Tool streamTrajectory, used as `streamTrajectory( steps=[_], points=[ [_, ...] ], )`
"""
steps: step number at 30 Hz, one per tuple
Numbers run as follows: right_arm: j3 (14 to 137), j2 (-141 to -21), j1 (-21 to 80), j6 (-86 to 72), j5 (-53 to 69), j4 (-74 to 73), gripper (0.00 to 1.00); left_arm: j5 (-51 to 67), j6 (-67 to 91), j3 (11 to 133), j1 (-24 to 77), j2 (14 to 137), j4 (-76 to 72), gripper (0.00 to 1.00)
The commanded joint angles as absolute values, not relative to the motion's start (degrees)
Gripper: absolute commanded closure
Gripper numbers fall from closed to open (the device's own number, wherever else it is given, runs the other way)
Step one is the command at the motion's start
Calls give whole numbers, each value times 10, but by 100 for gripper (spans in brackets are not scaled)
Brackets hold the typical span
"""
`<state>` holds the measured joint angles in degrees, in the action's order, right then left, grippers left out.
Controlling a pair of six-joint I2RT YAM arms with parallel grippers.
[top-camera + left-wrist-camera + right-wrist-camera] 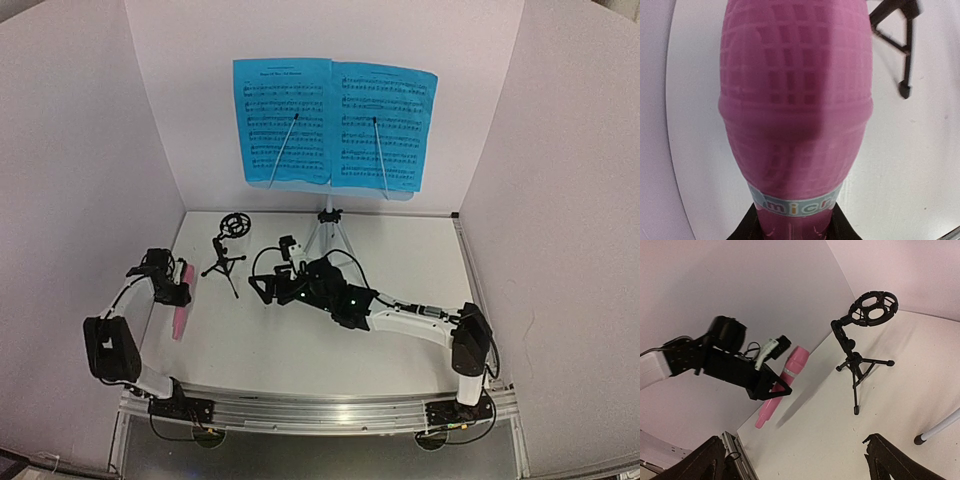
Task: Pack up the instrument practice props
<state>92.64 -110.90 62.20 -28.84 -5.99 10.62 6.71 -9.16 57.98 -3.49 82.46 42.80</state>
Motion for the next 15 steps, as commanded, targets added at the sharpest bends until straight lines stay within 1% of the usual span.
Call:
streamTrajectory(
  steps=[1,7,15],
  points=[
    [910,-1069,627,-269,-80,111,5,15,-137,600,-45,912,419,100],
    [888,-1047,628,-261,-92,111,4,-13,-129,624,-57,1013,386,100],
    [872,-1032,628,-254,-104,111,4,-26,-82,612,-62,1043,352,100]
  ],
)
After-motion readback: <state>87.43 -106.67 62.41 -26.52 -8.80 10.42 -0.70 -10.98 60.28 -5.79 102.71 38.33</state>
